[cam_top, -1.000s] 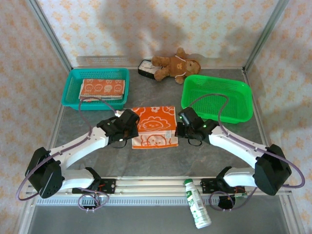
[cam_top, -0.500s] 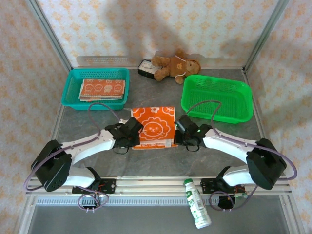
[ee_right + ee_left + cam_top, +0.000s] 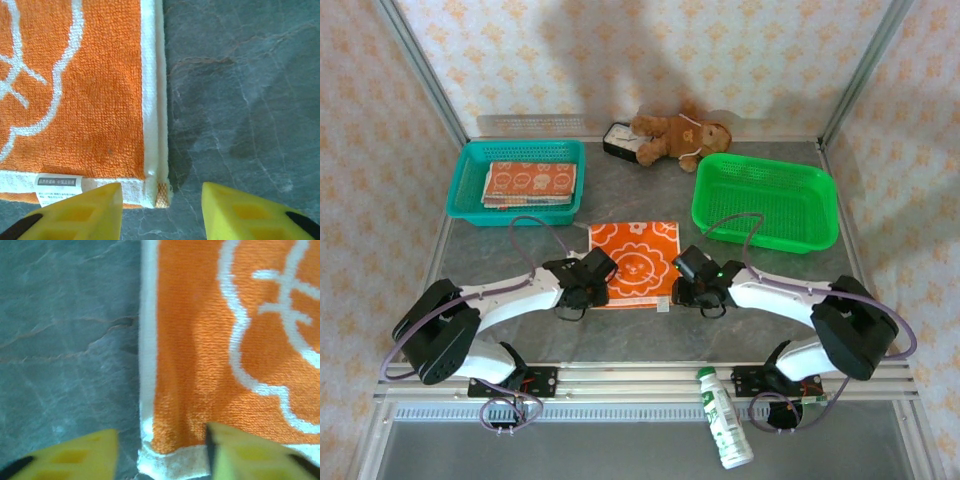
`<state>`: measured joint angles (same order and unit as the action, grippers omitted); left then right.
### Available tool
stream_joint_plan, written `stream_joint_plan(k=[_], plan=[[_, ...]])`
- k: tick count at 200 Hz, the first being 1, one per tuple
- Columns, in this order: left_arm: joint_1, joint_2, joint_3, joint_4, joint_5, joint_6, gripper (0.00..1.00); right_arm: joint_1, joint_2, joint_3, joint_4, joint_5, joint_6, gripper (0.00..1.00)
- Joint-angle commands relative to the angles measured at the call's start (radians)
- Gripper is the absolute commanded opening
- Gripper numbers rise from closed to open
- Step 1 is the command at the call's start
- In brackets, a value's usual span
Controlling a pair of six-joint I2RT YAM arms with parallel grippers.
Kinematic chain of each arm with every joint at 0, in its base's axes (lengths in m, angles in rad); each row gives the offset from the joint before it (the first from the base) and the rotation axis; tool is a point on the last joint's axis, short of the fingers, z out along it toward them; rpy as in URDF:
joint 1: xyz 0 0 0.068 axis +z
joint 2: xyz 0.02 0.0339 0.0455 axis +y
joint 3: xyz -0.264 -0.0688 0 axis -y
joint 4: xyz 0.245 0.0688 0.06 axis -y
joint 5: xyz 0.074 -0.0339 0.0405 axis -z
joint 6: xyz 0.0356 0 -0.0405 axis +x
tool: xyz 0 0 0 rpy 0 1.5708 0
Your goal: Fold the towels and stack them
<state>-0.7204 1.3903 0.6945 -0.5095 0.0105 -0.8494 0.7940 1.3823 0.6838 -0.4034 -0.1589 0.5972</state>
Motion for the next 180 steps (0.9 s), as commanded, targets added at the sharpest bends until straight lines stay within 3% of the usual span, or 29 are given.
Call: stream_joint_plan(k=[1,14,30,59,84,98,134,180], plan=[[-0.004,-0.051,0.044,-0.112,-0.074,0.023,0.58,0.002,-0.058,0.043,-0.096,0.076,-0.030,0.44],[-0.004,-0.065,0.080,-0.141,-0.096,0.046,0.61,0.001,-0.069,0.078,-0.122,0.096,-0.050,0.37],[-0.002,-0.069,0.121,-0.140,-0.121,0.084,0.55,0.002,-0.050,0.123,-0.122,0.099,-0.067,0.28],[0.022,0.005,0.169,-0.074,-0.079,0.126,0.37,0.002,0.062,0.203,-0.086,0.081,-0.087,0.12],[0.028,0.101,0.194,-0.042,-0.069,0.140,0.12,0.002,0.156,0.245,-0.047,0.072,-0.106,0.08],[0.031,0.143,0.186,-0.019,-0.053,0.139,0.04,0.001,0.203,0.257,-0.033,0.060,-0.112,0.07],[0.030,0.188,0.109,0.047,0.000,0.101,0.02,0.002,0.239,0.217,-0.003,0.031,-0.107,0.06],[-0.008,0.141,0.017,0.065,0.042,0.036,0.02,0.005,0.172,0.073,0.034,-0.013,-0.051,0.06]])
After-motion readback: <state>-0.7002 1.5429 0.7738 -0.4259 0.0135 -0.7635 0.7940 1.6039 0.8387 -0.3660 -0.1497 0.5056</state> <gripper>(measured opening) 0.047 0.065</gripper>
